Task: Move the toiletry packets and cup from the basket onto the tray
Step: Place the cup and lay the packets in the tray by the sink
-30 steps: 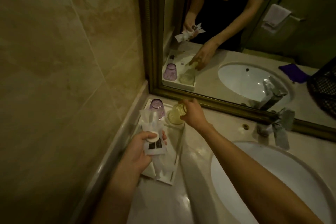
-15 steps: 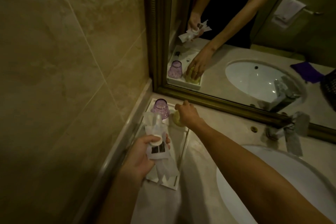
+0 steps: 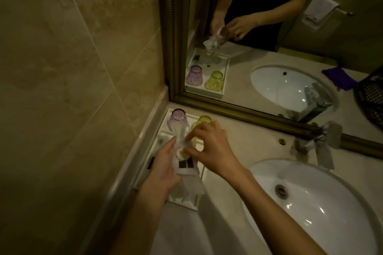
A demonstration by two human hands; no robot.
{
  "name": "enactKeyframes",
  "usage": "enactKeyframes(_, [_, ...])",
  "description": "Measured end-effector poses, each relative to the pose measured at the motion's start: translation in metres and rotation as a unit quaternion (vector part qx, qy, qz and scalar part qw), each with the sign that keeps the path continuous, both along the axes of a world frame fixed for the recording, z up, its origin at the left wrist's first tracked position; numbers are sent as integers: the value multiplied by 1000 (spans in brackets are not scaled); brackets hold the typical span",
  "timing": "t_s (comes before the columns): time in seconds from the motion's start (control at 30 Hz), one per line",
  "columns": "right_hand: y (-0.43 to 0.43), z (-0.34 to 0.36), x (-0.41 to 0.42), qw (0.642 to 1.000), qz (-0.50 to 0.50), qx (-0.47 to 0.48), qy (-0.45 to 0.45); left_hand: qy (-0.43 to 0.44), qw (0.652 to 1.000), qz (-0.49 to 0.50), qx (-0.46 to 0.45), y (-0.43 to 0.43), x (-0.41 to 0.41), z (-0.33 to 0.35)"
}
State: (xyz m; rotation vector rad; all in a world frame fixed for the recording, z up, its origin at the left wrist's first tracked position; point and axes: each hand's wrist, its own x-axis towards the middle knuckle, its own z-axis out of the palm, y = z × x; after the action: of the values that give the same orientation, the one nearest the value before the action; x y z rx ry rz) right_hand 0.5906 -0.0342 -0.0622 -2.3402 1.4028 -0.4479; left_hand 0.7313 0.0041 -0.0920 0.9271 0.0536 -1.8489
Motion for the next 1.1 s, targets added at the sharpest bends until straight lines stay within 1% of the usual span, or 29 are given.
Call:
enactKeyframes(0.17, [15, -3, 8, 997, 26, 9, 74, 1, 999, -50, -22, -2, 2, -10])
enactKeyframes(0.27, [18, -2, 9, 995, 37, 8, 96, -27, 997, -68, -22, -1, 3, -17])
enactKeyframes(0.33, [20, -1, 6, 998, 28, 3, 55, -39, 997, -68, -17, 1, 5, -20])
enactKeyframes(0.43, [21, -6, -6, 998, -40, 7, -38, -62, 997, -56, -2, 2, 17, -23])
enactKeyframes(0.5, [22, -19, -17, 994, -85, 31, -65, -70, 997, -42, 13, 2, 28, -26])
enactKeyframes(0.53, [24, -29, -21, 992, -99, 51, -61, -72, 997, -35, 20, 2, 33, -28])
enactKeyframes(0.63, [40, -69, -24, 991, -100, 87, 15, -93, 995, -26, 32, -1, 48, -31])
enactKeyframes(0.73, [62, -116, -13, 989, -63, 89, 99, -113, 993, -17, 25, -3, 55, -32])
enactKeyframes(0.83, [82, -150, -4, 990, -27, 61, 126, -167, 985, -29, -10, -6, 56, -34])
enactKeyframes(0.93, [90, -166, -5, 990, -21, 36, 132, -183, 981, -50, -32, -8, 53, -37])
enactKeyframes(1.0, [89, -163, -9, 991, -32, 44, 120, -191, 979, -63, -36, -8, 50, -39])
enactKeyframes(1.03, [88, -157, -10, 993, -49, 56, 96, -196, 977, -69, -37, -8, 48, -40])
enactKeyframes(1.07, [86, -148, -12, 993, -80, 77, 50, -203, 976, -74, -36, -8, 46, -42])
enactKeyframes(1.1, [83, -136, -12, 986, -125, 106, -21, -210, 974, -77, -33, -8, 43, -44])
